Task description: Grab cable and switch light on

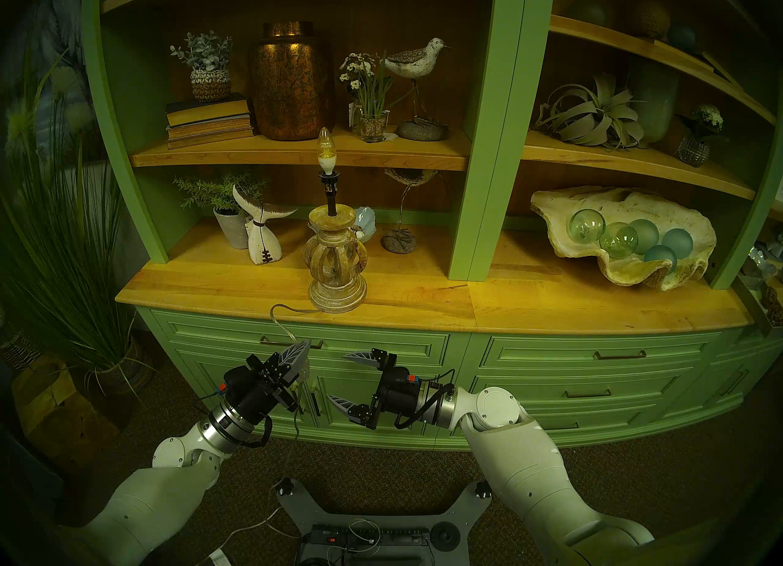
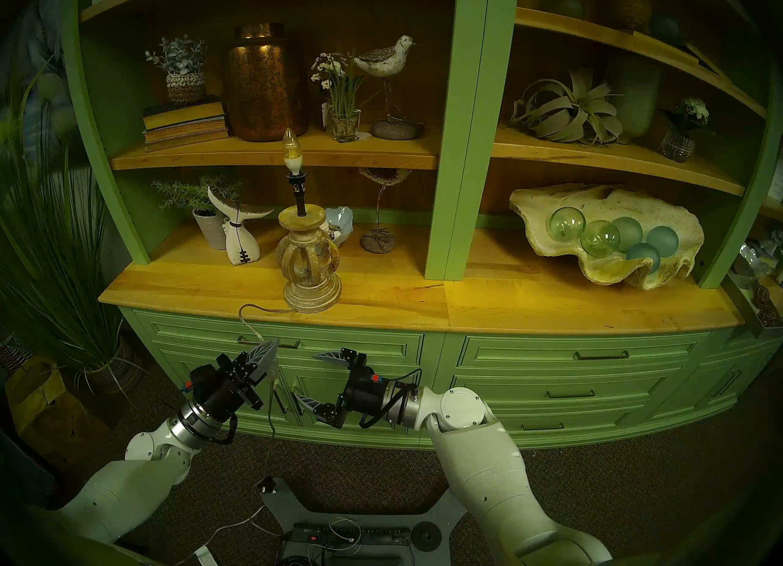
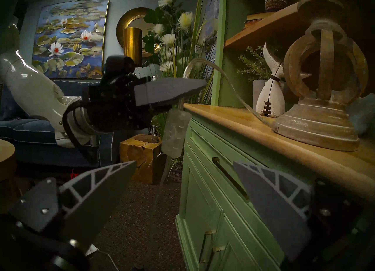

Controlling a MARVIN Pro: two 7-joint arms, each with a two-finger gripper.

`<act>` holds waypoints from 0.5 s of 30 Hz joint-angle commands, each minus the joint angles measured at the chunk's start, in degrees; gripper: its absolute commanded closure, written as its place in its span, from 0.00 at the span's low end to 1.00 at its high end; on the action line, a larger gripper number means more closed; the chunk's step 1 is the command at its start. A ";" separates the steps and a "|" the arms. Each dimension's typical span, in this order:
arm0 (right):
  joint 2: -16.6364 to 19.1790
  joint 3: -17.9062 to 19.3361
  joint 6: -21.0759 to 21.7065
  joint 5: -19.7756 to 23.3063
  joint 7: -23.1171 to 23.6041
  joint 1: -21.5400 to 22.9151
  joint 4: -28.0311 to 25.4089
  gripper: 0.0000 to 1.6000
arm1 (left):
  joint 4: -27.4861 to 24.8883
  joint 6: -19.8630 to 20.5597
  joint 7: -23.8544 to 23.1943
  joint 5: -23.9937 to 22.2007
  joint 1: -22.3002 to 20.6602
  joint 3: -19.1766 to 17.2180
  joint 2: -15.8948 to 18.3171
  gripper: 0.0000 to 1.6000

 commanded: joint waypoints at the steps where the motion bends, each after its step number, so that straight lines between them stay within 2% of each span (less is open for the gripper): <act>1: -2.45 0.65 2.27 -0.74 0.05 6.34 0.98 0.00 | -1.28 -0.36 0.06 -0.50 -1.07 -0.65 -0.14 1.00; 5: -3.07 0.03 1.94 -1.52 0.87 7.56 3.71 0.00 | -1.34 -0.38 0.06 -0.55 -1.05 -0.68 -0.15 1.00; 7: -3.55 -0.59 0.46 -1.78 1.55 9.73 7.42 0.00 | -1.37 -0.38 0.06 -0.57 -1.03 -0.69 -0.15 1.00; 8: -3.82 -0.60 -1.33 -2.55 0.55 9.71 7.55 0.00 | -1.36 -0.38 0.06 -0.57 -1.04 -0.69 -0.15 1.00; 15: -4.28 -0.84 -3.74 -2.33 1.63 12.24 11.71 0.00 | -1.37 -0.37 0.05 -0.57 -1.03 -0.71 -0.16 1.00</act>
